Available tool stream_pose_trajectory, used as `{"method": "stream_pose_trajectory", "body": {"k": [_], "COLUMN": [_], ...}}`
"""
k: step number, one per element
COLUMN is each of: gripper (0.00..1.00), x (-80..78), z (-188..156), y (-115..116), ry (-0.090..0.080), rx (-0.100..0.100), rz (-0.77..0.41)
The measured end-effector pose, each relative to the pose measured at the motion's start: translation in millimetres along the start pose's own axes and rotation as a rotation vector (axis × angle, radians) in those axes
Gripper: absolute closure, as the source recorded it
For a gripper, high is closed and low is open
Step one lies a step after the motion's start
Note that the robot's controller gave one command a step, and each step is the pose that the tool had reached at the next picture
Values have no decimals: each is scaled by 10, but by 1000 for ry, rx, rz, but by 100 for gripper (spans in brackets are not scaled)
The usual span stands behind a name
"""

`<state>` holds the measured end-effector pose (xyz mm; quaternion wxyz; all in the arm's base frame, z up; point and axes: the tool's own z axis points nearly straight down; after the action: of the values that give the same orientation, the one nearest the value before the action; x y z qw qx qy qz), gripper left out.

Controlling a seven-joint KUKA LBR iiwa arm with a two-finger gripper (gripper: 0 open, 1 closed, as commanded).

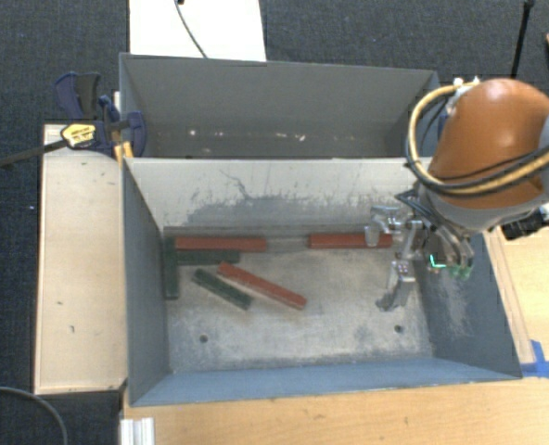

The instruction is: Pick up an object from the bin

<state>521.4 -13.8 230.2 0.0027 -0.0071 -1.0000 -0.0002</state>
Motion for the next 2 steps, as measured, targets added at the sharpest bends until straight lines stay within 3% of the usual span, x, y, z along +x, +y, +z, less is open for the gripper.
{"method": "stream_pose_trajectory", "body": {"k": [1,2], "gripper": [0,0], "x": [-131,-444], "z": [1145,1607], "y": [517,941], "ry": [0,-9], "rx": [-2,-2], "rz": [5,-151]}}
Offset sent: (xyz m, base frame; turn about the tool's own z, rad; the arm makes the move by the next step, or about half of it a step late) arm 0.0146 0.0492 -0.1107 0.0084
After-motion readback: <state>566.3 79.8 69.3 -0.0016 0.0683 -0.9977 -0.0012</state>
